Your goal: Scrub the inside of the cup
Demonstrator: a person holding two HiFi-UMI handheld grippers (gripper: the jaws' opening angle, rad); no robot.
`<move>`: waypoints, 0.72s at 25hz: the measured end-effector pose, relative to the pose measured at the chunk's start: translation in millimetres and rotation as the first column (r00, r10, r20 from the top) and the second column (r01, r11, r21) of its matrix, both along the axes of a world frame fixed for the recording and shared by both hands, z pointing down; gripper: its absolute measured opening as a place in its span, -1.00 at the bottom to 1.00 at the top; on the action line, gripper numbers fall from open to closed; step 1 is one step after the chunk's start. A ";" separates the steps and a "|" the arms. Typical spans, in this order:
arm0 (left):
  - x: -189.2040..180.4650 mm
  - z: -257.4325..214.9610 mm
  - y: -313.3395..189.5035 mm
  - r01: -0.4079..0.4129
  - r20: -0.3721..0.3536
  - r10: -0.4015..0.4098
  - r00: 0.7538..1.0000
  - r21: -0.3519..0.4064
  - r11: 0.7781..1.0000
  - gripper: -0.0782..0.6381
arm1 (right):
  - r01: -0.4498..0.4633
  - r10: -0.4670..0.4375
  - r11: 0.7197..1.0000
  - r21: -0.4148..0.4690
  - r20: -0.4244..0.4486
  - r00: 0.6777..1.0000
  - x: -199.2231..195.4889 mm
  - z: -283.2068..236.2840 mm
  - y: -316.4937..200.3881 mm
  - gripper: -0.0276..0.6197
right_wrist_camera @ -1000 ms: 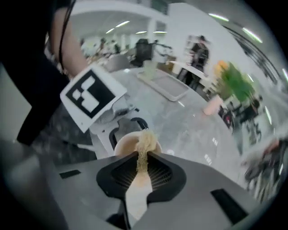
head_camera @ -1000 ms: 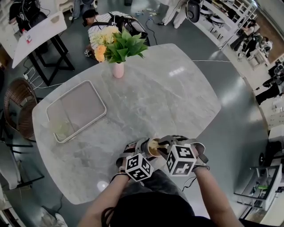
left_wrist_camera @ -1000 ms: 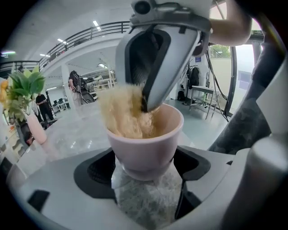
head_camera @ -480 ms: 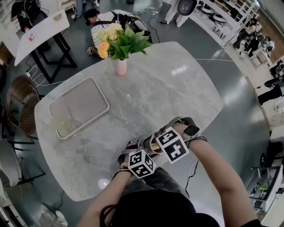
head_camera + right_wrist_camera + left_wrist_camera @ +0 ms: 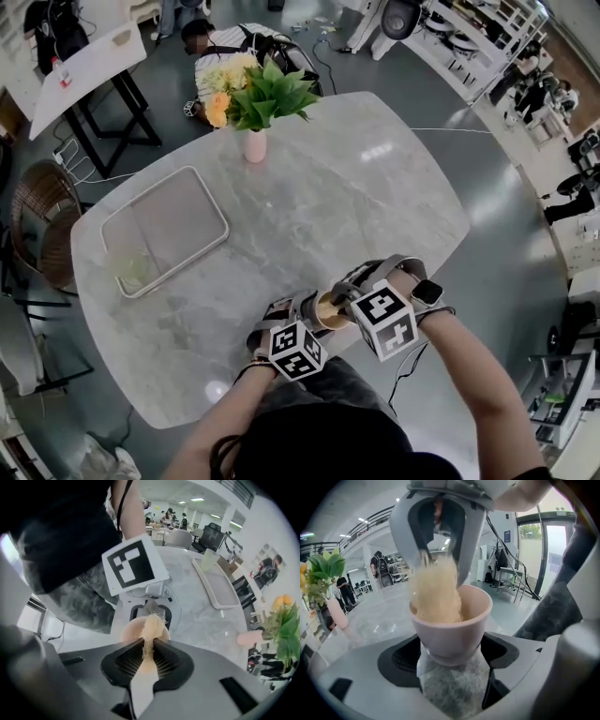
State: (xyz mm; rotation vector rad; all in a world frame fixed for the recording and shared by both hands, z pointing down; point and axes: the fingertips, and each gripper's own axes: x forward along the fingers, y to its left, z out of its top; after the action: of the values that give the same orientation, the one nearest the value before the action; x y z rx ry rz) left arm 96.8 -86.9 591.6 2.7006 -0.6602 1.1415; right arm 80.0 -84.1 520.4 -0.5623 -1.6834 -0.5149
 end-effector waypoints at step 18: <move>1.0 4.6 0.8 0.012 0.021 -0.011 1.000 -0.018 1.000 0.35 | -0.513 0.515 0.853 -0.096 -0.009 0.857 -2.6 15.6 -2.8 -0.73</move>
State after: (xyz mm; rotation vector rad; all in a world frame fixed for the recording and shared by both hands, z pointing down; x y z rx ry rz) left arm 97.8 -86.1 596.2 2.6704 -0.6644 1.1684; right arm 77.4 -86.9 536.0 -0.1528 -1.7926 -0.0471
